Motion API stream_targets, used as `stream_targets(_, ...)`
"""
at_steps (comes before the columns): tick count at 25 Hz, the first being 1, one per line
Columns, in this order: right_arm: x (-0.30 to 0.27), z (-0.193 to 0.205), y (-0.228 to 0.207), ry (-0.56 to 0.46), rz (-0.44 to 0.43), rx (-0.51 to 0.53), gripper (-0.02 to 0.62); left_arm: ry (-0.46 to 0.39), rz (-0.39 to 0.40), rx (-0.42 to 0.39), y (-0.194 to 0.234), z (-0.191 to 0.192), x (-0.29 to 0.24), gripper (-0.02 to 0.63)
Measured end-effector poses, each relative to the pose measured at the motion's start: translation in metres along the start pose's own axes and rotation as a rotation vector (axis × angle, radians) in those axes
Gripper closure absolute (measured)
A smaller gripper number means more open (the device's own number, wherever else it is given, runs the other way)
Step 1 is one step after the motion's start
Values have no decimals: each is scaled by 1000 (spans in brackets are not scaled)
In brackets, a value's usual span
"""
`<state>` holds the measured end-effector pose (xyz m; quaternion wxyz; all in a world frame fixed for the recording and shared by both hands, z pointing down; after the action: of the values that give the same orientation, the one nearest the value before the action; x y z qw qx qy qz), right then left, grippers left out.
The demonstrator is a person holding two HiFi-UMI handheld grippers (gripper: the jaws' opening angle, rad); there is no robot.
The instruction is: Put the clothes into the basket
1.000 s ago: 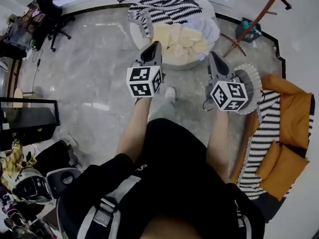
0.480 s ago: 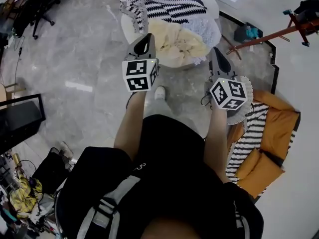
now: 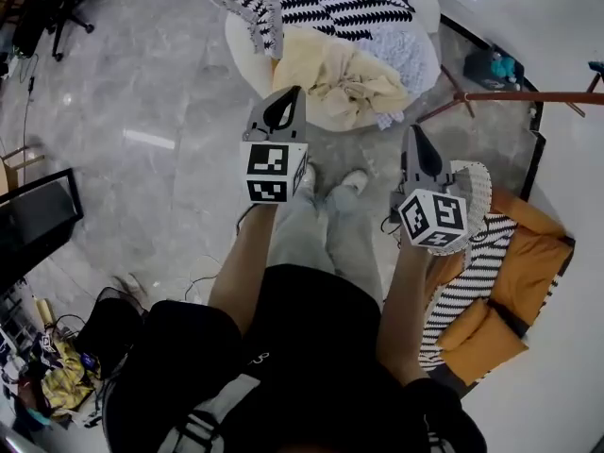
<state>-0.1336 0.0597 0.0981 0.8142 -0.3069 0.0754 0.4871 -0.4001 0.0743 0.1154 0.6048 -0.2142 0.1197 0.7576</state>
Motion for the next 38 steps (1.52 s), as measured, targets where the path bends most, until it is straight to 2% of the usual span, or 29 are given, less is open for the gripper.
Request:
stream_targets(7,-83,89,-63,104,-7,-40,581,87,11,44,-15,92,-86,598)
stream_targets(14,-132,179,-115,206,-24,-63,581,174,81,-3,-48,171,-147,598)
stream_targets(18,-159,216,-140,271,-33,-55,580,216,106,-9,-60,205,-179,598)
stream_targets(22,-184,233,-156,334,-49,-3,574,270,124,0,-65,232,-208,598)
stream_targets(23,-190,234,-160,347,-56,18,556,281,130,-1,-65,237,-215,598)
stream_targets(25,-204,235,-169,376,-71,58,429,297,140,-7,-64,245,-230,595)
stream_targets(31,-244,233,-209,413,-53,140,356,347,148,2,-59,270,-273,460)
stream_targets(34,-265,235,-235,423,-9,153,334,359,157,21,-59,282,-299,413)
stream_targets(38,-290,242,-273,421,83,110,313,411,157,82,-56,302,-331,332)
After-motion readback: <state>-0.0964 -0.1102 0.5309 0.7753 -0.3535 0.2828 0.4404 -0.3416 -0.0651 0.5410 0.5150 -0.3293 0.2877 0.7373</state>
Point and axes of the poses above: the fingertips, and each gripper's own axes: x backward along the fingers, y to its left, z out of its underside, the point moved 8 cm from there along x, backward along the fingers, and after that the axes turned 15 degrees about -x, right-handed, at the moved point
